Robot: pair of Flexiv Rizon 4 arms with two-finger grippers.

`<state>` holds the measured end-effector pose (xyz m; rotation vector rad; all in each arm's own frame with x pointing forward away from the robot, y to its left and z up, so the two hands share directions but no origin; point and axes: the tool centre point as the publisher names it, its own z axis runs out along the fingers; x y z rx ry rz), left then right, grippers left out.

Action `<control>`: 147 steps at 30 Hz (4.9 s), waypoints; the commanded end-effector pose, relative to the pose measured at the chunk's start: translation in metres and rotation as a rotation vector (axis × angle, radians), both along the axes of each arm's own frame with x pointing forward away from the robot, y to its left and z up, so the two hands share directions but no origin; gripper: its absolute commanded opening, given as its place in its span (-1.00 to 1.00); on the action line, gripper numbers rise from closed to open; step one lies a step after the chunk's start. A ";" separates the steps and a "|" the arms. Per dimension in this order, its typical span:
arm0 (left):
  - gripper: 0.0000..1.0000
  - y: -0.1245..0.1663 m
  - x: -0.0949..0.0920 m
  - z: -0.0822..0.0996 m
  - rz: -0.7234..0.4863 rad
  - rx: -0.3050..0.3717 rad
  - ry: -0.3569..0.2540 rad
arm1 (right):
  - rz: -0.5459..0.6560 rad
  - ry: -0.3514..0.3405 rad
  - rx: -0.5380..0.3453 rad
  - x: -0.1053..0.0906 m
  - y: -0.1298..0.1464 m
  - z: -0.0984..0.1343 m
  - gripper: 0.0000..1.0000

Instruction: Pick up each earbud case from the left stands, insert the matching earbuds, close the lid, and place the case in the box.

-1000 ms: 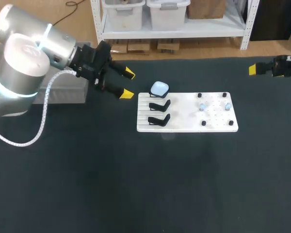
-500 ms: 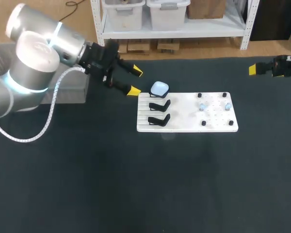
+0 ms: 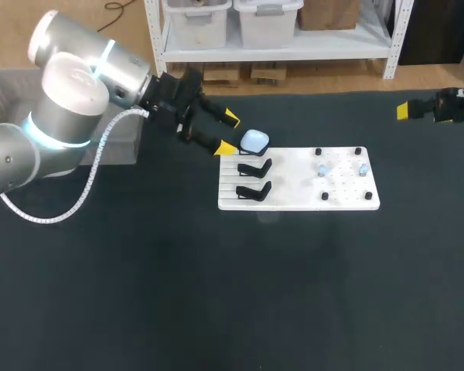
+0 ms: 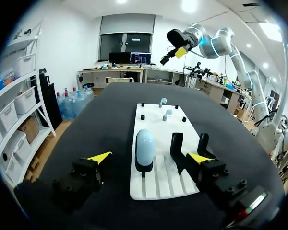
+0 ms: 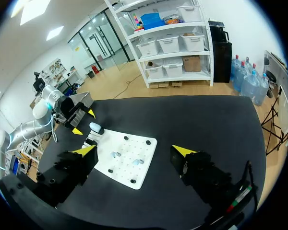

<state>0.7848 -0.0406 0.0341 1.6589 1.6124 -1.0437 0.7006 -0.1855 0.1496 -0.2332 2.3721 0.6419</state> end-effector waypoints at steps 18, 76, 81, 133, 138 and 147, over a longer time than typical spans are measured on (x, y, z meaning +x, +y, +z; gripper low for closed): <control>0.76 -0.021 0.005 -0.017 -0.003 -0.049 0.002 | 0.000 0.000 0.000 0.000 0.000 0.000 1.00; -0.11 -0.036 0.011 -0.026 0.037 -0.087 -0.058 | 0.000 0.000 0.000 0.000 0.000 0.000 1.00; -0.35 -0.038 0.009 -0.026 0.033 -0.091 -0.058 | 0.000 0.000 0.000 0.000 0.000 0.000 1.00; -1.00 -0.001 -0.098 0.145 0.189 -0.638 -0.061 | 0.000 0.000 0.000 0.000 0.000 0.000 1.00; -1.00 -0.002 -0.103 0.147 0.182 -0.648 -0.080 | 0.000 0.000 0.000 0.000 0.000 0.000 1.00; -1.00 -0.002 -0.103 0.147 0.182 -0.648 -0.080 | 0.000 0.000 0.000 0.000 0.000 0.000 1.00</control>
